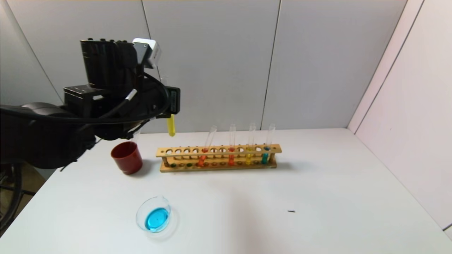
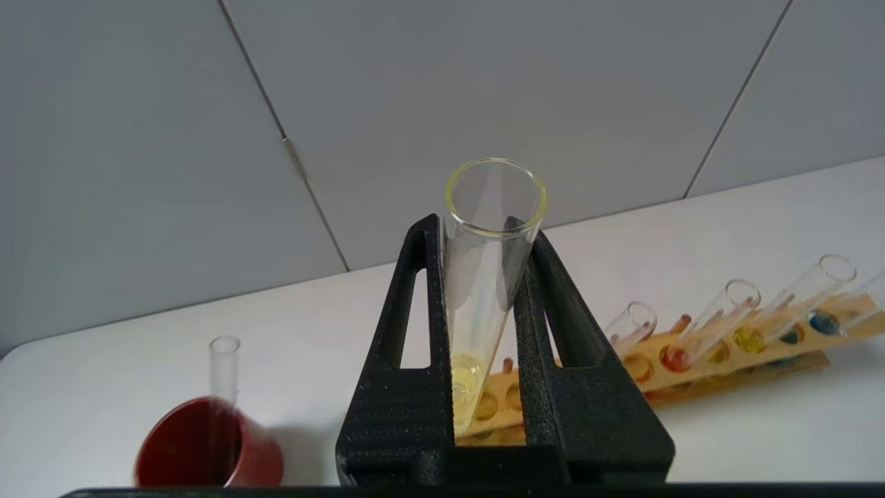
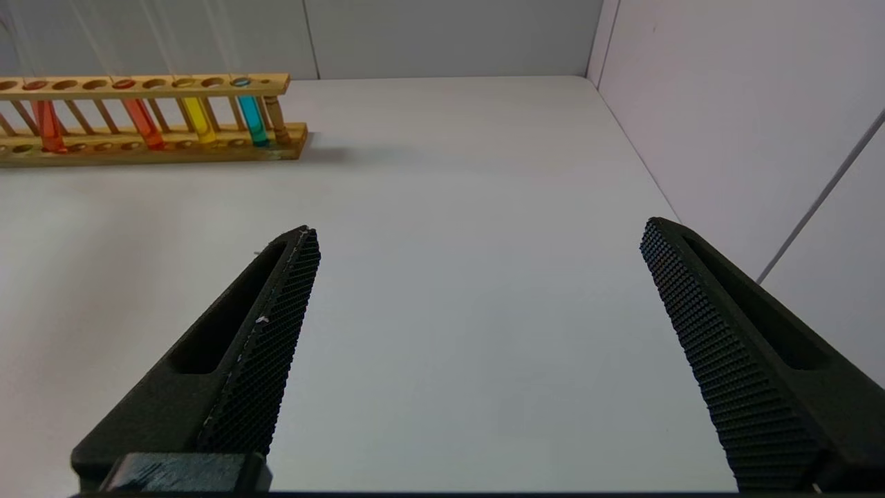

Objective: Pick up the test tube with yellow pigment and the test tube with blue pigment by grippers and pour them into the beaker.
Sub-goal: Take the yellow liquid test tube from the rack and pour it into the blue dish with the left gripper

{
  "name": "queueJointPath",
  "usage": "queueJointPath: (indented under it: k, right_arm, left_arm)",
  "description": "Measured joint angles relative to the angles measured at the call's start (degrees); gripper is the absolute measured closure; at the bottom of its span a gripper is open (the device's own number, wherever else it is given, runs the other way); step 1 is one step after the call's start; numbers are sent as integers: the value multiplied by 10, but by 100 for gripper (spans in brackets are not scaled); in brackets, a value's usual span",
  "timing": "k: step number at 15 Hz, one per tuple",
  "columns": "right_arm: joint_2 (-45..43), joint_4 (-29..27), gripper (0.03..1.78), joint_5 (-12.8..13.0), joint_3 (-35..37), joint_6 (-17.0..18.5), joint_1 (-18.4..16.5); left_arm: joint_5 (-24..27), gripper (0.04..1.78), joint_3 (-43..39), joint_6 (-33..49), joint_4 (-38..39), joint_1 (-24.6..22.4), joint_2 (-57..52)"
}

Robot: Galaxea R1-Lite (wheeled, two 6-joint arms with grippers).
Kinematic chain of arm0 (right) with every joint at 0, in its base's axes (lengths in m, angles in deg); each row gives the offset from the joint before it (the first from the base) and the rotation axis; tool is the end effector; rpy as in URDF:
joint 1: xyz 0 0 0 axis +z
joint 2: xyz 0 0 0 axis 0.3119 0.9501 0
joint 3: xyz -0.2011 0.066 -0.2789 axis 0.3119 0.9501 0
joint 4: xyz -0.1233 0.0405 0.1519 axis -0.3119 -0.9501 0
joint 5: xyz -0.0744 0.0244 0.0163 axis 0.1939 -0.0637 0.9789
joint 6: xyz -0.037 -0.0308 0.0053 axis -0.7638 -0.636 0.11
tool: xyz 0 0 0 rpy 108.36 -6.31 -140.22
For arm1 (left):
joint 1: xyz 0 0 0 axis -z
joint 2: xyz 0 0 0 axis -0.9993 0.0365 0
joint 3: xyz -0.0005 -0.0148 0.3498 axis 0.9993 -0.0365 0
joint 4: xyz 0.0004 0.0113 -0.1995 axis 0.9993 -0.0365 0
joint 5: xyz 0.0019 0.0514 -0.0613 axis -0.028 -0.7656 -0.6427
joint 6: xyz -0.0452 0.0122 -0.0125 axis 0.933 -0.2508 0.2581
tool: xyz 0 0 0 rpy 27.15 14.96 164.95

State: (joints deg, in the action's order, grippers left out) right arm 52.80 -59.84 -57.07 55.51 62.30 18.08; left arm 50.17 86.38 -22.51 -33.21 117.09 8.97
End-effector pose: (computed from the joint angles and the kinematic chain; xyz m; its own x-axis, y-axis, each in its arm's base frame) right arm -0.0367 -0.0002 0.0757 1.0000 -0.0076 0.0013 0.0076 0.9999 0.0109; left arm 0.3241 -0.1620 0.3027 0.9834 -0.1549 -0.0950 0.1608 0.9852 0.0585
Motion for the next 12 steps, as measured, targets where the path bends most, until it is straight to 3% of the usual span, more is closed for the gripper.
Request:
queueJointPath:
  k: [6, 12]
  right_arm:
    - [0, 0, 11, 0, 0, 0, 0]
    - [0, 0, 11, 0, 0, 0, 0]
  left_arm:
    - [45, 151, -31, -26, -105, -57, -118]
    - [120, 151, -161, -116, -122, -124, -205]
